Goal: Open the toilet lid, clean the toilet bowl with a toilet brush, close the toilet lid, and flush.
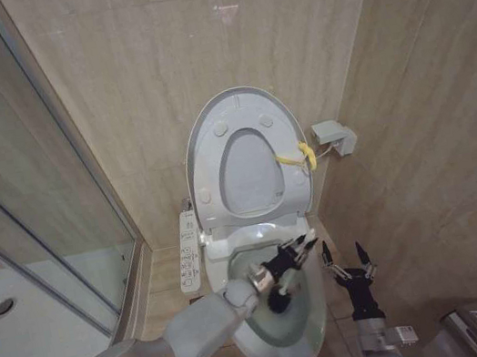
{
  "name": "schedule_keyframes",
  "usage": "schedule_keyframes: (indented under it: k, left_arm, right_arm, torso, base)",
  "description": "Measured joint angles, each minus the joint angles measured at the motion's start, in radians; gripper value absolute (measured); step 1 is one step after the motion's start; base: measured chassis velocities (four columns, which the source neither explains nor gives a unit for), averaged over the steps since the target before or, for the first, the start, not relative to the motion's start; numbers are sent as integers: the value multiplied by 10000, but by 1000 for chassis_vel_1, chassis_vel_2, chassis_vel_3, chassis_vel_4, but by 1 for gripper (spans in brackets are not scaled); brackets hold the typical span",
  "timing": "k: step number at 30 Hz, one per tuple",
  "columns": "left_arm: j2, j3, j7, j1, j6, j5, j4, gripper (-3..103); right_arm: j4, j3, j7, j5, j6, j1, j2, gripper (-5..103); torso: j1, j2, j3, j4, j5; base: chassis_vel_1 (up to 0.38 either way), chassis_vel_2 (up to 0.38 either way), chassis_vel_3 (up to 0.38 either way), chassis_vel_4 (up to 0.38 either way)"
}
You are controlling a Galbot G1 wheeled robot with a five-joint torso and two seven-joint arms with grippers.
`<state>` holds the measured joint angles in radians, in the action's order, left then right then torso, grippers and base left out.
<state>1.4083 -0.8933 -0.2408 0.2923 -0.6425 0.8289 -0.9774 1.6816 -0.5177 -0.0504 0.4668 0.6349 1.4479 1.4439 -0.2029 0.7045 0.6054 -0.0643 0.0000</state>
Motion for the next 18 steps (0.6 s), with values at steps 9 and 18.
schedule_keyframes:
  k: [9, 18]
  left_arm:
    - [291, -204, -9, -121, -70, -4, 420, 22]
    - [601, 86, 70, -200, -89, -16, 407, 22]
  right_arm:
    - [40, 23, -12, -31, 15, 49, 54, 100]
    - [65, -1, -14, -26, 16, 35, 87, 100]
  torso:
    - [0, 0, 0, 5, 0]
    - [0, 0, -1, -4, 0]
  base:
    - [0, 0, 0, 0]
    - [0, 0, 0, 0]
